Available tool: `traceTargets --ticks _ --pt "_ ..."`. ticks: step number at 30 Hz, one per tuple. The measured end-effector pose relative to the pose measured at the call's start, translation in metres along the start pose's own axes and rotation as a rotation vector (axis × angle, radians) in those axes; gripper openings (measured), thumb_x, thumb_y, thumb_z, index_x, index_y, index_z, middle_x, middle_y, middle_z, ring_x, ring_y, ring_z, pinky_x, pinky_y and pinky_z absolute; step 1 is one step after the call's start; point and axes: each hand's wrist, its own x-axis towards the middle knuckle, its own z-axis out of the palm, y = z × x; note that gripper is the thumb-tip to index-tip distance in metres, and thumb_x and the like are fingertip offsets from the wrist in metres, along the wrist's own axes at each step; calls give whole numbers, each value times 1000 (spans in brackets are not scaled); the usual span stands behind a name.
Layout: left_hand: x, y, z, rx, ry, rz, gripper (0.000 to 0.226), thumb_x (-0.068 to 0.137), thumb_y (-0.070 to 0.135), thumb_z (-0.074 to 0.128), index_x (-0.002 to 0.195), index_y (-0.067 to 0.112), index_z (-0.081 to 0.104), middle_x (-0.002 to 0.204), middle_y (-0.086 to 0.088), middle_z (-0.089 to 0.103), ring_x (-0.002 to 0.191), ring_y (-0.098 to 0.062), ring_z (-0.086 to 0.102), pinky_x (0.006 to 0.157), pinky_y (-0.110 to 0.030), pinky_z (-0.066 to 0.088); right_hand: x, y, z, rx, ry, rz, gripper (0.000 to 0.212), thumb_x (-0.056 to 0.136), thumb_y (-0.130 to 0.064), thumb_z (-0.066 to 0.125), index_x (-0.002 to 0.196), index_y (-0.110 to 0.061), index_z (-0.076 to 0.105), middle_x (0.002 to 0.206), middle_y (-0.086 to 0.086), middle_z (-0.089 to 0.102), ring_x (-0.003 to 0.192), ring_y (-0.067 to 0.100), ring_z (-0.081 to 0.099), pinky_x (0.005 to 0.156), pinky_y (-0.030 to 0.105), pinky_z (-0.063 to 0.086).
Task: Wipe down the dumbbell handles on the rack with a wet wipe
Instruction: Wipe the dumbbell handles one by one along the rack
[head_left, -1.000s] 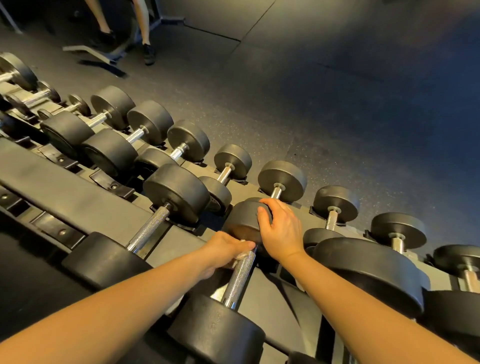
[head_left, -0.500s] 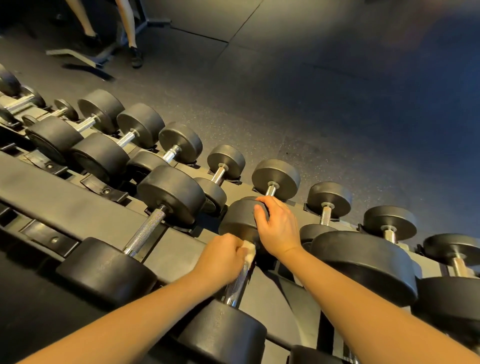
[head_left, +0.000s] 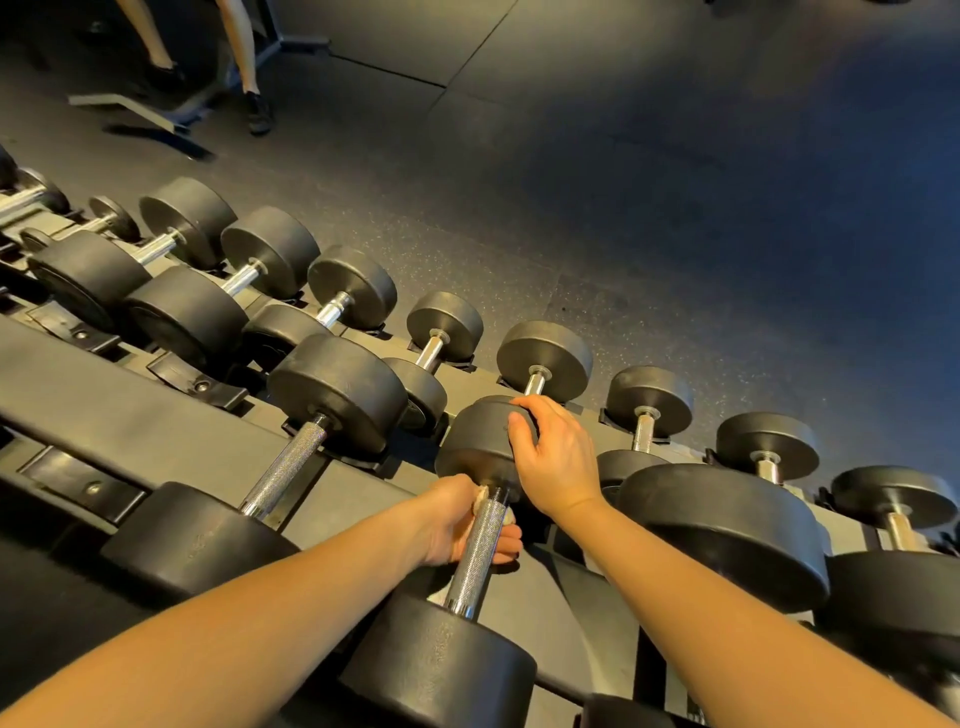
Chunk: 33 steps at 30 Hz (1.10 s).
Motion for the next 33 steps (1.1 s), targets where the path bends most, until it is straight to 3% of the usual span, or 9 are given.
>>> traceTargets --ticks 3,7,9,13,16,20,23,27,33 --pt "7 -6 2 185 210 172 40 107 23 39 104 -6 66 93 -24 70 83 -33 70 81 -43 60 0 -1 -1 5 -2 10 24 103 -34 47 114 -22 65 101 -9 65 92 7 57 78 24 44" --pt "-8 -14 16 1402 515 588 25 105 25 52 101 8 69 100 -10 71 90 -26 68 67 -28 46 0 -2 -1 -10 -1 15 25 103 -34 48 115 -21 65 104 -4 68 95 13 60 80 32 50" --pt "-5 -16 21 1634 560 688 24 104 28 54 101 13 72 99 -6 73 90 -23 70 67 -28 42 0 -3 -1 -11 4 21 25 103 -34 48 116 -21 65 105 -4 68 96 13 61 81 34 52" --pt "8 -8 9 1094 506 597 30 99 33 60 76 13 60 75 -4 63 67 -18 61 57 -25 39 -1 -2 0 -21 8 28 25 103 -35 47 115 -22 65 104 -5 68 95 12 61 81 33 53" --pt "3 -2 -4 497 198 361 24 99 34 65 99 10 71 89 -11 75 82 -25 73 77 -37 60 -1 -3 0 -26 3 32 26 103 -38 45 114 -23 64 101 -6 66 92 11 60 77 31 51" --pt "1 -10 -22 57 -77 64 35 109 27 46 122 0 65 109 -22 75 105 -32 74 99 -46 57 -1 -4 -1 -37 5 34 36 99 -46 38 112 -24 63 99 -7 65 91 13 60 74 33 48" --pt "2 -18 -22 89 -86 4 45 112 28 32 119 1 67 105 -19 75 103 -30 74 103 -46 54 -1 -6 -1 -35 20 46 45 96 -52 33 112 -24 64 99 -7 65 91 14 60 76 38 52" --pt "-7 -15 -24 324 48 53 40 111 24 34 120 1 64 103 -19 77 94 -28 76 84 -38 62 -2 -11 -4 -27 19 53 45 95 -52 32 110 -24 64 97 -7 65 89 13 61 77 41 54" --pt "-43 -14 -21 1334 313 497 41 100 29 56 61 18 57 58 2 52 57 -14 50 57 -31 40 -3 -13 -6 -16 11 66 46 94 -54 32 111 -25 64 100 -6 67 90 15 62 77 41 56"
